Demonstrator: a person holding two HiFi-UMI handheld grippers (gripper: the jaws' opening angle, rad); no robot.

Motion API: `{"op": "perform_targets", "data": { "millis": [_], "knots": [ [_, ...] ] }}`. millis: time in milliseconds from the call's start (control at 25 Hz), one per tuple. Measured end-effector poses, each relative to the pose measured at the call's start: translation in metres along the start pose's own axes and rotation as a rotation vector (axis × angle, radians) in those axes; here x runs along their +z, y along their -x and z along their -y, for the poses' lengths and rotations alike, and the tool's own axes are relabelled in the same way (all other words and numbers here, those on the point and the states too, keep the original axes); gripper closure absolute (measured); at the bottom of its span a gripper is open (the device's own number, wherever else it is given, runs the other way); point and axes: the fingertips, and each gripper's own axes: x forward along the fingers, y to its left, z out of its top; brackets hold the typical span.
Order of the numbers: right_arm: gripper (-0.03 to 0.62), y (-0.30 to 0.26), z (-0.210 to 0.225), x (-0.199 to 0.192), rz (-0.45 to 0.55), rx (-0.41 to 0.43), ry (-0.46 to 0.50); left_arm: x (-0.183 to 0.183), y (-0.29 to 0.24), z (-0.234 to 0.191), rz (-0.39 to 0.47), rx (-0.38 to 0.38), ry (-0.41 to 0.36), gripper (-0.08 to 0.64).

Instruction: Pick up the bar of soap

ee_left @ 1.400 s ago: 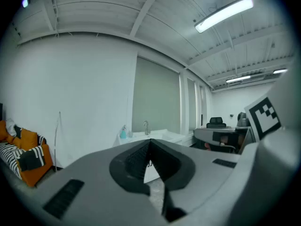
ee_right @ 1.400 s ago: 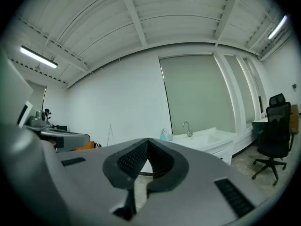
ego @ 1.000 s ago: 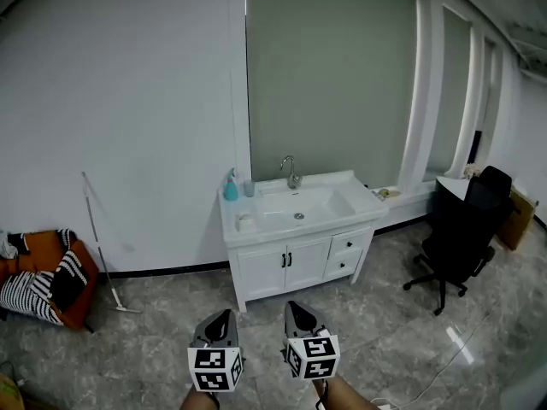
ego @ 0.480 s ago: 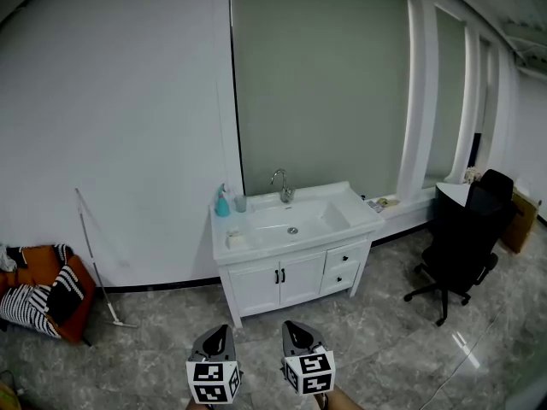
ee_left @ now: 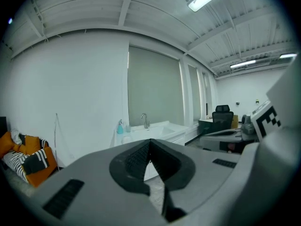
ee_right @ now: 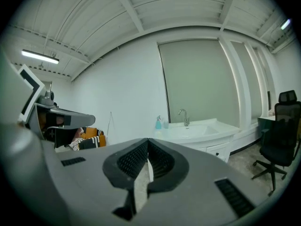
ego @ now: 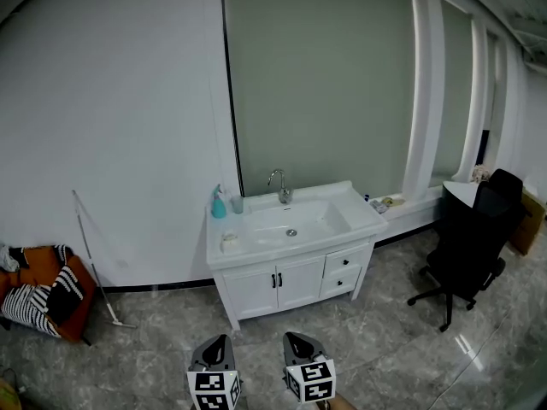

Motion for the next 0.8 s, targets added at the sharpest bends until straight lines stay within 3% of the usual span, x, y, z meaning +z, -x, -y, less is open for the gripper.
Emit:
{"op": "perform_targets", "data": {
  "millis": [400, 800],
  "knots": [
    [0.588, -0.049, 0.026, -0.004, -0.034, -0.017, 0.025, -0.006, -0.06, -0.009, -0.031, -0.035, 0.014, 0.552],
    [0.588, -0.155, 0.036, 0.027, -0.069, -0.032, 0.106, 0.009, -0.157, -0.07, -0.025, -0.086, 0.072, 0.552]
  ]
}}
